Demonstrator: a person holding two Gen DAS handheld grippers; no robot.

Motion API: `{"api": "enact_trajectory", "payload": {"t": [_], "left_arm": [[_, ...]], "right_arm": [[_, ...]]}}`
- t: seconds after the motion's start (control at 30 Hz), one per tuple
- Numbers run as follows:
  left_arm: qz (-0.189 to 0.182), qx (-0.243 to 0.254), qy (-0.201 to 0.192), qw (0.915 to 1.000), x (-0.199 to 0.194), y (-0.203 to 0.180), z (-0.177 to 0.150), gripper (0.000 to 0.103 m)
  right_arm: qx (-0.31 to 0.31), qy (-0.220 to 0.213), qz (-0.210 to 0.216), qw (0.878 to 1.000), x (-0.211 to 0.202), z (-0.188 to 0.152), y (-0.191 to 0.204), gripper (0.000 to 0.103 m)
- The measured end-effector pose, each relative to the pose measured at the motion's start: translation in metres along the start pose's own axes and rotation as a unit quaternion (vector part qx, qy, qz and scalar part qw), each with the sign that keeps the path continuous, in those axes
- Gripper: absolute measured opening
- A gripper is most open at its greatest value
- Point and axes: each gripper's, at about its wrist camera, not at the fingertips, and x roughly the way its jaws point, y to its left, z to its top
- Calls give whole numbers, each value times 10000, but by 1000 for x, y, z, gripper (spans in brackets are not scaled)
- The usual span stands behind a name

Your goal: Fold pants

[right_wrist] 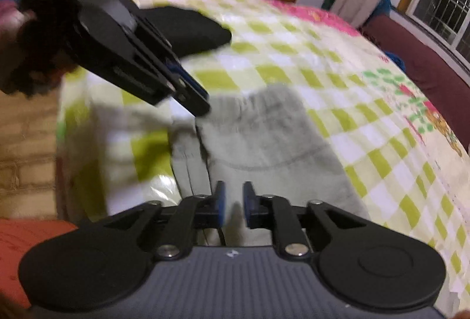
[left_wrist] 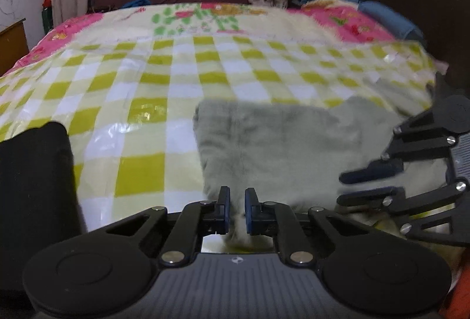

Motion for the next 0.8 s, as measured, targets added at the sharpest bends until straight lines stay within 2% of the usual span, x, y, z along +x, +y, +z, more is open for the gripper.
{"api": "enact_trajectory", "payload": {"t": [0.1,0.17,0.23,0.27,0.3,0.4,0.5,0.53,0.57,0.6,0.63,0.7,0.8], "left_arm": [[27,-121,116,9999,6,5,-4,26],[126,-96,44,9999,4,6,-4,28],[123,-85,-47,9999,2,8,-4,40],[40,-97,-90,9999,1,10,-4,53],[-42,-107,-120,9999,0,11,-3,60],[-121,-40,-240,9996,-1,9,-3,65],[39,40,-193,9998,9,5,0,65],[142,94,-85,9998,15,5,1,63],[194,137,24,9997,21,4,2,48],[88,133,141,9998,26,5,2,36],[-22,85,178,9998,26,7,3,36],[-106,175,44,9998,17,3,8,29],[-259,191,-197,9993,-7,1,15,28]], "right_arm": [[-67,37,42,10000,19,1,9,25],[-223,-6,-109,9997,25,0,14,29],[-160,-5,-203,9997,30,1,11,29],[-93,-8,-184,9998,30,2,9,29],[-40,-20,-162,9999,30,3,8,30],[-185,-72,-100,9998,30,4,14,31],[-10,-38,-131,9999,36,5,11,24],[139,-30,-103,9998,35,6,7,14],[231,-31,-109,9997,34,8,4,9],[286,-47,-94,9995,31,9,0,8],[363,-61,-48,9993,27,10,-3,6],[474,-112,-4,9988,16,15,-9,5],[465,-343,4,9983,-11,21,-11,4]]}}
